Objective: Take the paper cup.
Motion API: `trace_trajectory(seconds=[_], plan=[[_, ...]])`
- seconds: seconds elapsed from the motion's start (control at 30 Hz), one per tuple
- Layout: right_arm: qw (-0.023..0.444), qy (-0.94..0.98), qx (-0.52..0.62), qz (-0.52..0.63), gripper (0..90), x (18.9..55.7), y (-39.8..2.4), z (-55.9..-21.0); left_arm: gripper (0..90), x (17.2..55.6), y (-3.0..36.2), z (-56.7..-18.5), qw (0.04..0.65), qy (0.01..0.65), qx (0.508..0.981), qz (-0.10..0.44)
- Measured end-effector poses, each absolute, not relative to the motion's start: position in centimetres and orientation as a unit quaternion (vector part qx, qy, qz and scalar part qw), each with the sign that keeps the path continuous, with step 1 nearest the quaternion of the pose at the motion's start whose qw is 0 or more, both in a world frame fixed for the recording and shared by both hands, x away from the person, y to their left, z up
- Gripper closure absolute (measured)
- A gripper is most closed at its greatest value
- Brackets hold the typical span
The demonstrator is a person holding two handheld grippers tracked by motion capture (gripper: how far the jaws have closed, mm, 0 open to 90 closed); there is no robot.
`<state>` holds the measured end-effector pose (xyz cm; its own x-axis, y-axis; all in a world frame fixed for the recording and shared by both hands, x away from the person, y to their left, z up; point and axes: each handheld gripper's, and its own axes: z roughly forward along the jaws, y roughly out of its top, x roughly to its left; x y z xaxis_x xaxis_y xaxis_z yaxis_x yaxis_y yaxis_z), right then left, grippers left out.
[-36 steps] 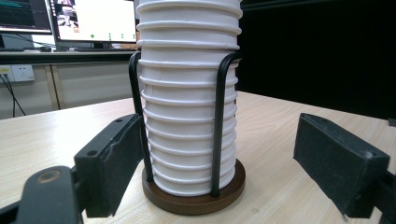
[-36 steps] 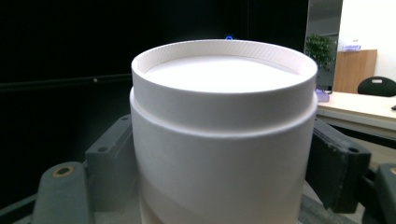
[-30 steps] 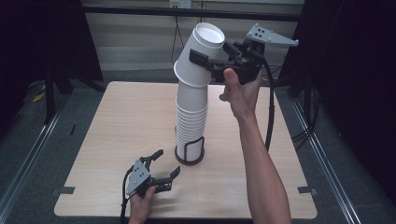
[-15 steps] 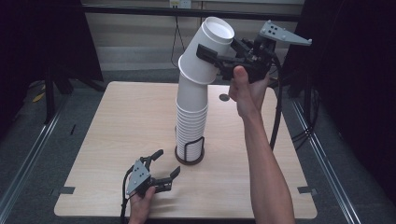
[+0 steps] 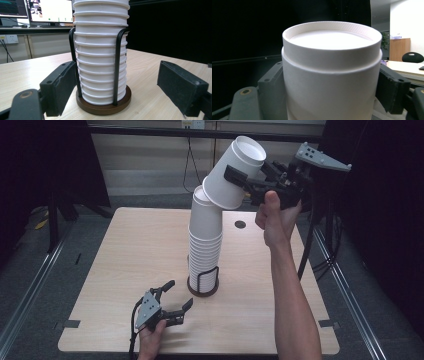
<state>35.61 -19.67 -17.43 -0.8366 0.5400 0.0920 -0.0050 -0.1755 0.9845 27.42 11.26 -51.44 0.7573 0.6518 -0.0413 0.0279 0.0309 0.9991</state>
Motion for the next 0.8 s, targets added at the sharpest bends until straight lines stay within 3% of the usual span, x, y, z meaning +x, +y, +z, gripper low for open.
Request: trace_trajectory(seconds=[0.8], plan=[[0.211,0.607,0.246,0.725,21.0,33.6,-24.0,-19.3,15.3,27.5,11.3,-51.4,0.666,0.255,0.659,0.238]])
